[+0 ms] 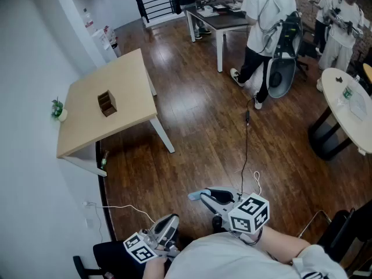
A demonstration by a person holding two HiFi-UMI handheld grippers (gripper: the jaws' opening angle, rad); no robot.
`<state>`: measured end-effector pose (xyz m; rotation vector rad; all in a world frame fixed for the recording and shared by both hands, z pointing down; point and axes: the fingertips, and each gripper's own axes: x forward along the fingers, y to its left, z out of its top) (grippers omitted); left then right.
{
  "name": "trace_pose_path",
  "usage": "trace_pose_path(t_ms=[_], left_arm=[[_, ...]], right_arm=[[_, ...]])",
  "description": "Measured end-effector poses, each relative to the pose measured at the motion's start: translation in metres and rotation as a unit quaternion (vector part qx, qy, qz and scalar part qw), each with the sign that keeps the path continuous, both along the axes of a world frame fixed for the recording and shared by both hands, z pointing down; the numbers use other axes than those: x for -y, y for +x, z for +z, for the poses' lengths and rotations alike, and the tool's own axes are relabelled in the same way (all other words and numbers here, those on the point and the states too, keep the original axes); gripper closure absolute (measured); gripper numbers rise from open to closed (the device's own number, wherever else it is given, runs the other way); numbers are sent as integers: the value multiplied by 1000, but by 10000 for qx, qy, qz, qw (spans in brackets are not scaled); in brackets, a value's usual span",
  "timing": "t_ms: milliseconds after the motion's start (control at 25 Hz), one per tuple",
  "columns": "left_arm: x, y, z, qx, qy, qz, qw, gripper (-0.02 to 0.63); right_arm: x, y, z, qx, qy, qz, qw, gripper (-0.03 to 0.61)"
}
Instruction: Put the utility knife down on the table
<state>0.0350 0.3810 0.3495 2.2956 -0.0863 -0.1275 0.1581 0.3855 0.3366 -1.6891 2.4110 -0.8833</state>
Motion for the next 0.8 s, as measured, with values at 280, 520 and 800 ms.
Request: trace_pose_path(t_ms=[280, 520, 800], left_arm=[[4, 14, 4, 100, 1, -9, 9999, 611], [7, 28, 4, 168, -6, -172, 9997, 612], [13, 24, 8, 388, -72, -401, 9984, 611]], right_arm=[[2, 11, 4, 81, -17, -67, 9999, 511], [5, 26, 7, 74, -29, -173, 9998, 511], [26, 29, 21, 261, -103, -325, 9991, 511]])
